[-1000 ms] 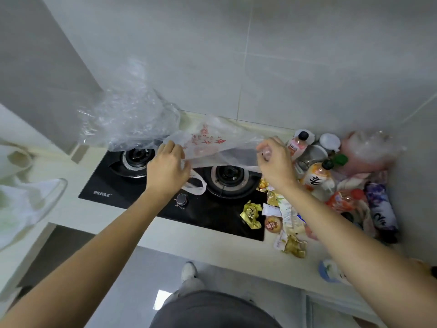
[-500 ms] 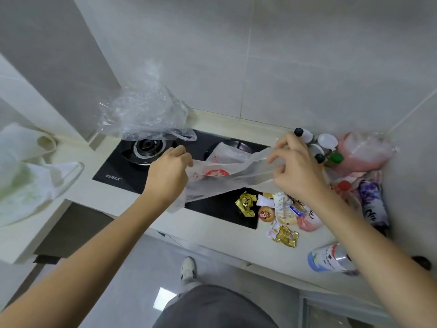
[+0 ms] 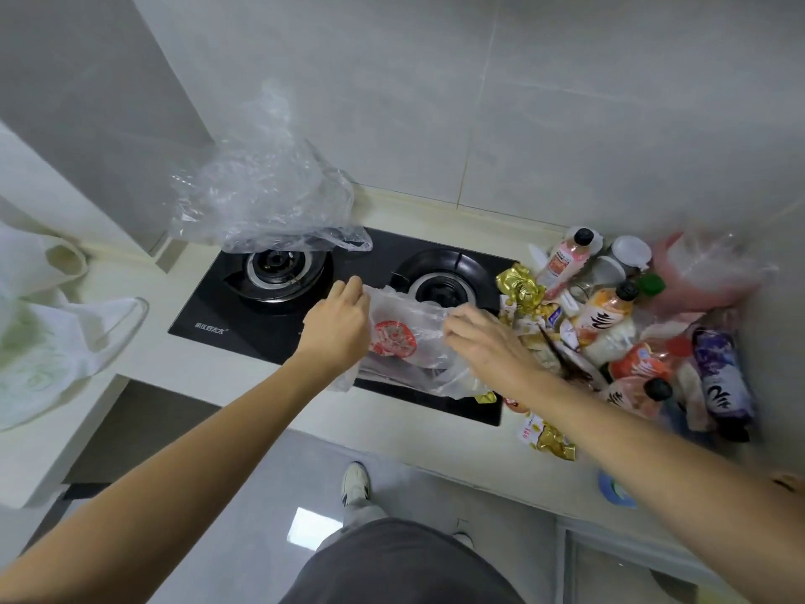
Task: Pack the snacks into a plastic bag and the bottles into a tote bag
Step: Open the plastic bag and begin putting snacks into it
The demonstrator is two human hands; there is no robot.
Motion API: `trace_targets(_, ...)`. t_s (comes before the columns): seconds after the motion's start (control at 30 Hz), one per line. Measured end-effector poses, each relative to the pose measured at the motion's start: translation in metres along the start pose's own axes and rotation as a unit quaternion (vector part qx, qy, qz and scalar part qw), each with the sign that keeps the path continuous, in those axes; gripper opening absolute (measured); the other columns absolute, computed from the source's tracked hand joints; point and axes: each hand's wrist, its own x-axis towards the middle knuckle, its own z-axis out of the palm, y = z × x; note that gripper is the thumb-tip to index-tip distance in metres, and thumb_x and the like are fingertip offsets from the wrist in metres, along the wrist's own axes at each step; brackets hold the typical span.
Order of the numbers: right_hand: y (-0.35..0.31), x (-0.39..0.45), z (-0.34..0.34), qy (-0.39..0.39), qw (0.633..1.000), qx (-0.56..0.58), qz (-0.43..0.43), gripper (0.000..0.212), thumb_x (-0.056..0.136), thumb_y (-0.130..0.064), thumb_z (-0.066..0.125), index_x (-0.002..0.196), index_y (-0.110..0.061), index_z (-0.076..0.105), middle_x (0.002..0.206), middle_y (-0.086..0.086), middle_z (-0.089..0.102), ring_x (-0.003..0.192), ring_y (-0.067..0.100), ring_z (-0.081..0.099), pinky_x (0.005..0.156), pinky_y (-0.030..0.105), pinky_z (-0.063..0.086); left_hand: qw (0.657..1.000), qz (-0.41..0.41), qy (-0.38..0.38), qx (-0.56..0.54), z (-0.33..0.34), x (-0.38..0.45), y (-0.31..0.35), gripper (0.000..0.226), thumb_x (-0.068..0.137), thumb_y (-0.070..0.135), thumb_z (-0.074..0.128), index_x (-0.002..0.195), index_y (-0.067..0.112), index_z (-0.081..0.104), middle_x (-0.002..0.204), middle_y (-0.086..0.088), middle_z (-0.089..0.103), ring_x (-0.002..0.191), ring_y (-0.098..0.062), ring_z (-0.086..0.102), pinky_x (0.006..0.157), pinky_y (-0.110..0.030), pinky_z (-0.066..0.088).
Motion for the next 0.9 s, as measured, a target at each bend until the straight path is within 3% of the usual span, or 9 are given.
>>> trace_targets(0.17, -0.017, 0.017, 0.04, -0.096, 0.991, -0.091, 0.017, 0.037, 0.081, -0.001, 0.048, 0.109, -0.005, 0.072, 0.116, 0.005, 0.06, 0.121, 0.031, 0.048, 0.112, 0.045, 0.035, 0.996, 0.04, -0.061, 0.059, 0.028, 0.001, -0.024, 0.062, 0.087, 0.032, 0.064, 0.137, 0.0, 0.048, 0.143, -0.013, 0.043, 0.12, -0.029, 0.047, 0.085, -0.045, 0.052)
trace_targets(0.27, -0.03, 0.024, 0.058, -0.157, 0.978, -0.103, 0.096, 0.042, 0.089, -0.023, 0.052, 0.122, -0.003, 0.068, 0.13, 0.011, 0.056, 0.131, 0.033, 0.044, 0.122, 0.054, 0.022, 0.988, 0.068, -0.091, 0.106, 0.044, -0.002, -0.033, 0.072, 0.093, 0.039, 0.054, 0.15, -0.001, 0.037, 0.162, -0.016, 0.025, 0.144, -0.032, 0.03, 0.114, -0.053, 0.034)
trace_targets(0.33, -0.037, 0.029, 0.066, -0.187, 0.967, -0.112, 0.134, 0.056, 0.094, -0.041, 0.052, 0.133, -0.001, 0.06, 0.14, 0.015, 0.052, 0.139, 0.036, 0.038, 0.123, 0.057, 0.016, 0.978, 0.12, -0.09, 0.144, 0.053, -0.001, -0.043, 0.071, 0.09, 0.036, 0.059, 0.148, 0.0, 0.042, 0.158, -0.018, 0.029, 0.144, -0.033, 0.029, 0.121, -0.054, 0.024)
trace_targets(0.47, -0.042, 0.041, 0.078, -0.187, 0.969, -0.101, 0.129, 0.066, 0.085, -0.032, 0.068, 0.142, -0.004, 0.05, 0.143, 0.014, 0.049, 0.142, 0.036, 0.036, 0.125, 0.057, 0.013, 0.949, 0.274, -0.044, 0.152, 0.064, 0.001, -0.061, 0.047, 0.079, 0.007, 0.067, 0.126, 0.002, 0.062, 0.132, -0.016, 0.048, 0.124, -0.037, 0.047, 0.115, -0.053, 0.036)
trace_targets(0.57, -0.038, 0.043, 0.091, -0.124, 0.987, -0.089, 0.058, 0.039, 0.081, -0.008, 0.065, 0.12, -0.01, 0.06, 0.12, 0.007, 0.057, 0.119, 0.031, 0.05, 0.122, 0.054, 0.025, 0.926, 0.362, -0.015, 0.105, 0.069, 0.003, -0.074, 0.037, 0.078, 0.001, 0.067, 0.115, 0.006, 0.065, 0.117, -0.01, 0.06, 0.105, -0.032, 0.057, 0.099, -0.046, 0.048)
trace_targets(0.63, -0.034, 0.044, 0.098, -0.107, 0.99, -0.078, 0.057, 0.03, 0.078, -0.007, 0.07, 0.105, -0.014, 0.06, 0.104, 0.003, 0.06, 0.103, 0.028, 0.055, 0.118, 0.052, 0.033, 0.914, 0.392, -0.036, 0.099, 0.072, 0.006, -0.081, 0.038, 0.071, 0.002, 0.074, 0.108, 0.01, 0.069, 0.108, -0.006, 0.065, 0.1, -0.028, 0.058, 0.095, -0.042, 0.05)
trace_targets(0.73, -0.032, 0.045, 0.105, -0.136, 0.981, -0.079, 0.117, 0.032, 0.083, -0.035, 0.077, 0.105, -0.016, 0.063, 0.104, 0.002, 0.064, 0.11, 0.031, 0.057, 0.121, 0.058, 0.026, 0.927, 0.338, -0.1, 0.129, 0.078, 0.011, -0.09, 0.045, 0.065, 0.01, 0.079, 0.11, 0.013, 0.073, 0.111, -0.007, 0.069, 0.108, -0.03, 0.059, 0.106, -0.046, 0.047)
trace_targets(0.83, -0.04, 0.048, 0.104, -0.211, 0.961, -0.087, 0.156, 0.057, 0.084, -0.063, 0.068, 0.119, -0.018, 0.061, 0.129, 0.009, 0.056, 0.132, 0.038, 0.045, 0.121, 0.064, 0.018, 0.943, 0.241, -0.152, 0.173, 0.079, 0.011, -0.089, 0.051, 0.087, 0.027, 0.063, 0.136, 0.013, 0.06, 0.138, -0.01, 0.06, 0.134, -0.034, 0.044, 0.124, -0.054, 0.017)
trace_targets(0.9, -0.046, 0.047, 0.102, -0.229, 0.954, -0.09, 0.171, 0.066, 0.081, -0.07, 0.065, 0.124, -0.02, 0.061, 0.142, 0.012, 0.046, 0.136, 0.04, 0.039, 0.119, 0.068, 0.014, 0.945, 0.209, -0.15, 0.201, 0.079, 0.012, -0.086, 0.051, 0.096, 0.041, 0.049, 0.141, 0.019, 0.058, 0.149, -0.006, 0.052, 0.144, -0.031, 0.032, 0.125, -0.056, 0.001)
